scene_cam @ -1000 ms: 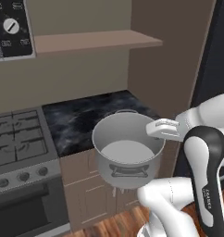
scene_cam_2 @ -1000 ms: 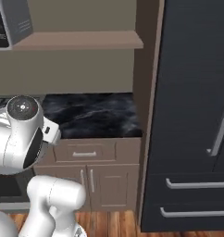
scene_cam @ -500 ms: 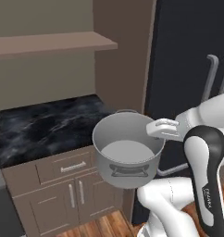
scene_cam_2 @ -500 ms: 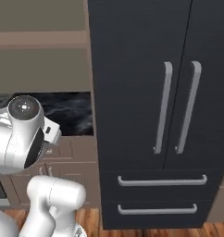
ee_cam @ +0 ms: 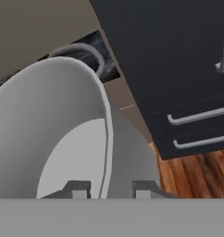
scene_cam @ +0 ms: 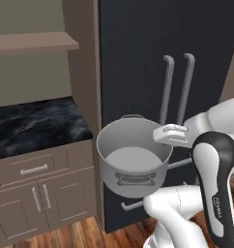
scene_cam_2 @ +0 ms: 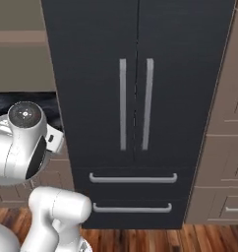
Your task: Move the pot and pan from the stove into the sink.
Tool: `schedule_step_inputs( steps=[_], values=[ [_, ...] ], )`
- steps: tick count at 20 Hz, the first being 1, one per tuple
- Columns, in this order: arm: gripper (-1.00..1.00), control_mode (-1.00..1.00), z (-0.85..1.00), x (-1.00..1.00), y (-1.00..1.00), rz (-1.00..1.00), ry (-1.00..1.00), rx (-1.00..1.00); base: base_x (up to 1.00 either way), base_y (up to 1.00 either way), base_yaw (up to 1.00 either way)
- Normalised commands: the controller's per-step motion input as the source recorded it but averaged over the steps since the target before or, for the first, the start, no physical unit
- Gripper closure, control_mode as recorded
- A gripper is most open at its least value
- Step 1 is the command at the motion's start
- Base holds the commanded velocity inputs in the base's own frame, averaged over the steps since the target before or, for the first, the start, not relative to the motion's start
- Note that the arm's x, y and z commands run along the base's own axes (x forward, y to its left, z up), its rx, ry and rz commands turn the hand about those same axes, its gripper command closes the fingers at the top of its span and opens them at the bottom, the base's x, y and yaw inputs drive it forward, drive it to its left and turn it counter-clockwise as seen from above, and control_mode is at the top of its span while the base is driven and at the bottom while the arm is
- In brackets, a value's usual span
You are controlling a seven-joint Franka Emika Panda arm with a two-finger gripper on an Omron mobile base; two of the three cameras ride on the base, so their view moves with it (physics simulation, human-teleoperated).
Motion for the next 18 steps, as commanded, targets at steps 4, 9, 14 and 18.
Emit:
schedule_step_inputs(
  steps=[4,9,14,18],
  values=[
    [1.0,1.0,0.0,0.0,0.0,0.0,0.0,0.0,-0.17,-0.88,0.06],
    [1.0,1.0,0.0,0.0,0.0,0.0,0.0,0.0,-0.08,-0.97,0.03],
    [1.0,1.0,0.0,0.0,0.0,0.0,0.0,0.0,-0.09,-0.87,0.01],
    [1.0,1.0,0.0,0.0,0.0,0.0,0.0,0.0,-0.12,-0.79,-0.06]
  ],
)
